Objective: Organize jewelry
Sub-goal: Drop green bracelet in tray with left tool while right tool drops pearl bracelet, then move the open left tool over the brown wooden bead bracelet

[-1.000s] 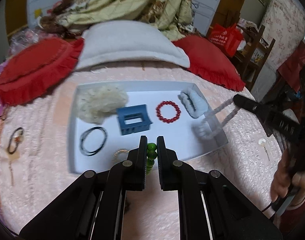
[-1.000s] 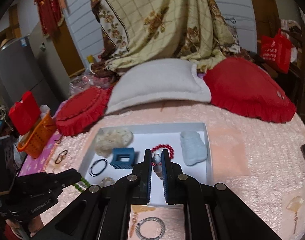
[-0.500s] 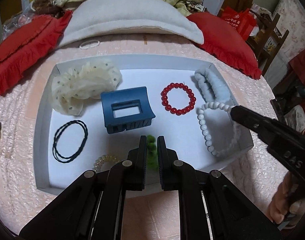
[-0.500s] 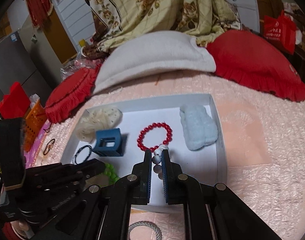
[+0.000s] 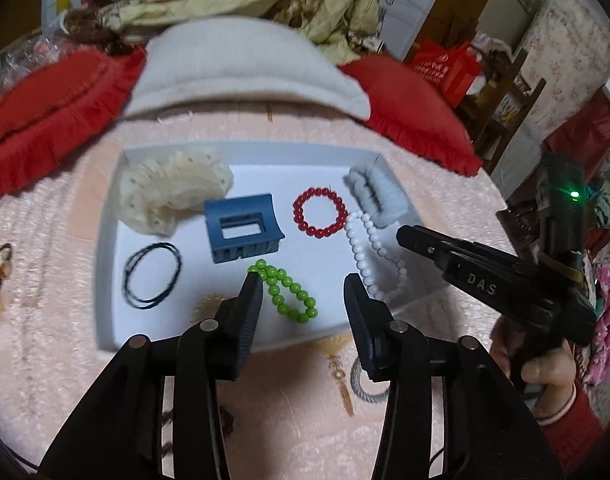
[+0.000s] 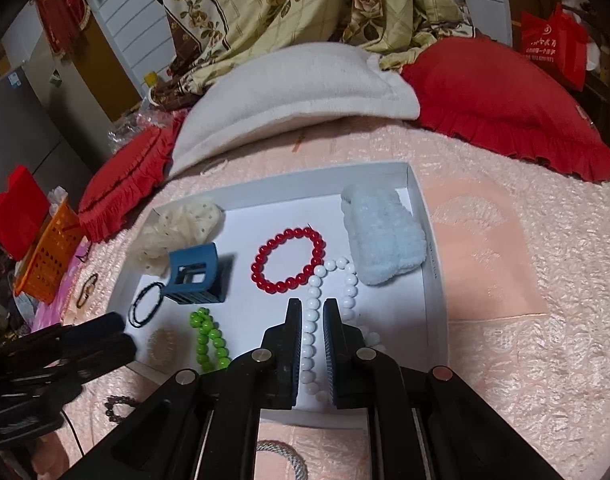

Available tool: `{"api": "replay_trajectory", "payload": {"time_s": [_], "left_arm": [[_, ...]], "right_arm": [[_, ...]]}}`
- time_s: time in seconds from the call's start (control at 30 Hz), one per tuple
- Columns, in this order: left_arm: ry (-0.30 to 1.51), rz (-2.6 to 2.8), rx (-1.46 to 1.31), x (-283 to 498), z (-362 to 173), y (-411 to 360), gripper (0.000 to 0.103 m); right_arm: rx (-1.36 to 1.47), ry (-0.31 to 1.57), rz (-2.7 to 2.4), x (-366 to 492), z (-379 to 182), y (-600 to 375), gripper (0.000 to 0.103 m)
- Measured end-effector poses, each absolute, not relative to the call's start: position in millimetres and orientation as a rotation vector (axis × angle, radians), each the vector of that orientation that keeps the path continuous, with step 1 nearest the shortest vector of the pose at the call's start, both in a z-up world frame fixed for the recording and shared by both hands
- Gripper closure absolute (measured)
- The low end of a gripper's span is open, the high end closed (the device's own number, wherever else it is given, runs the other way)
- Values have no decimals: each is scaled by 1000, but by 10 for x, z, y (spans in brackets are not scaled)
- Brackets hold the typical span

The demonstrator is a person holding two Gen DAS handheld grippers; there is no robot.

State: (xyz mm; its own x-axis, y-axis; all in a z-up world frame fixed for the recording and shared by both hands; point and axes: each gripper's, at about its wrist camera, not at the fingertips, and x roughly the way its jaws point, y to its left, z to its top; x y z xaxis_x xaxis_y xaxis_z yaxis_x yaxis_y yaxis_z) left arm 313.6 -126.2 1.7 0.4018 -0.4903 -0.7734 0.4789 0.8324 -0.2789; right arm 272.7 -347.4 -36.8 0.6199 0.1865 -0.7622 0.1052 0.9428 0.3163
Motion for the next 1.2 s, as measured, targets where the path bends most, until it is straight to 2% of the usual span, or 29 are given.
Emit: {"api": "replay_trajectory", "payload": {"time_s": [0.03,0.07,0.23,0.47,0.73,1.2], "left_arm": [[966,-606,-14,3086,70,-1200,61],[949,-593,-15,3028,118,-1122,61],[887,-480,-25,2800,183,-679,61],[951,-338,-102,2603,-183,-134,61],[960,-227,-51,2463,-602,37,61],[923,-216,63,2430,-760,7,61]], "right_arm": [[350,897,47,2698,-331,-3474,77],[351,887,45,2666,-293,-3476,75],[365,839,46,2363,-101,-3484,75],[342,842,40,1706,-166,-3364,75],[385,875,20,1242,-470,-3214,74],[341,909,-23,1083,-659,-2862,74]]}}
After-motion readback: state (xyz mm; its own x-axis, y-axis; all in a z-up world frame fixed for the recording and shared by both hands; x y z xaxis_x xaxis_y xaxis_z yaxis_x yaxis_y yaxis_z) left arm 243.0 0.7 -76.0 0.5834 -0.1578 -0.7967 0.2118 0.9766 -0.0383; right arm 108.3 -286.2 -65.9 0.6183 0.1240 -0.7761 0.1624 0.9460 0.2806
